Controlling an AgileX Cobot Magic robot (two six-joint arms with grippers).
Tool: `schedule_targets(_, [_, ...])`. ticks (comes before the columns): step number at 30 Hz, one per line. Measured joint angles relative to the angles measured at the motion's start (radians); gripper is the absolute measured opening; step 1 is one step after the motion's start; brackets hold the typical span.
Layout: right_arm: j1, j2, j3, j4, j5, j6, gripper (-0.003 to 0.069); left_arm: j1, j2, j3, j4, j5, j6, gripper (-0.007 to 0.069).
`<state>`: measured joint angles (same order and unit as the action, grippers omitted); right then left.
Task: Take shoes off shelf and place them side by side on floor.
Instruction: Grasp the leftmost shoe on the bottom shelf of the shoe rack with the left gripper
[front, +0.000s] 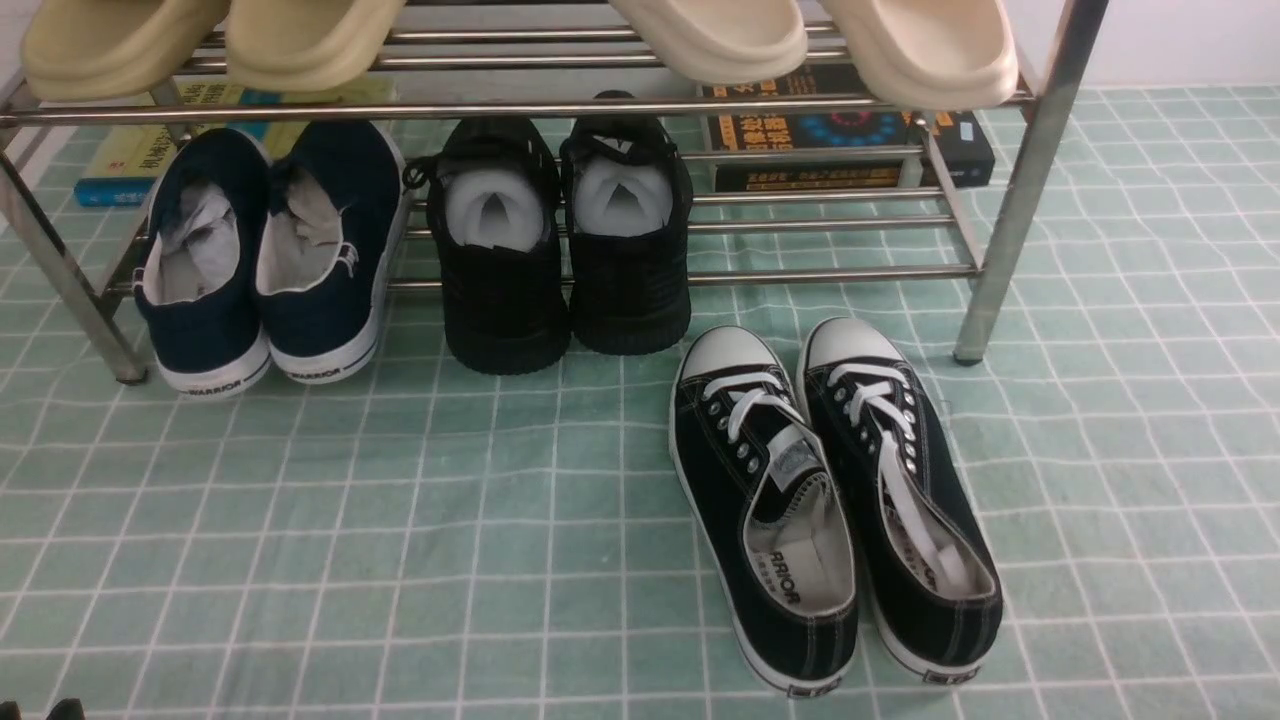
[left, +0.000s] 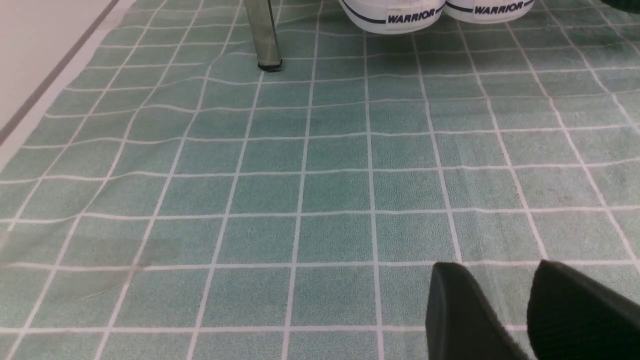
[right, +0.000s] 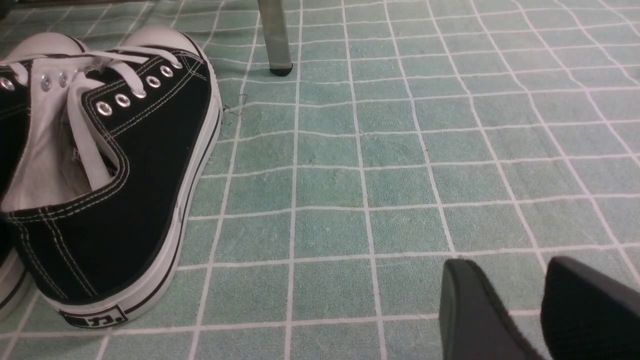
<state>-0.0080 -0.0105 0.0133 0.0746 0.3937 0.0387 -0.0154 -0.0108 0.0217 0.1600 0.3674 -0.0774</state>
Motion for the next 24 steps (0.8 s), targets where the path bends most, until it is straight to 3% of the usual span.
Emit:
schedule_targets(14, [0.000, 0.000, 0.000, 0.000, 0.000, 0.000, 0.0237, 0.000, 0.000, 0.000, -0.024, 0.000, -0.008, 0.0242])
schedule_targets(16, [0.000, 0.000, 0.000, 0.000, 0.000, 0.000, 0.0237, 0.000, 0.000, 0.000, -0.076, 0.000, -0.043, 0.0242])
schedule_targets(24, [0.000, 0.000, 0.000, 0.000, 0.000, 0.000, 0.0237, 0.000, 0.000, -0.001, -0.522, 0.012, -0.438, 0.0242])
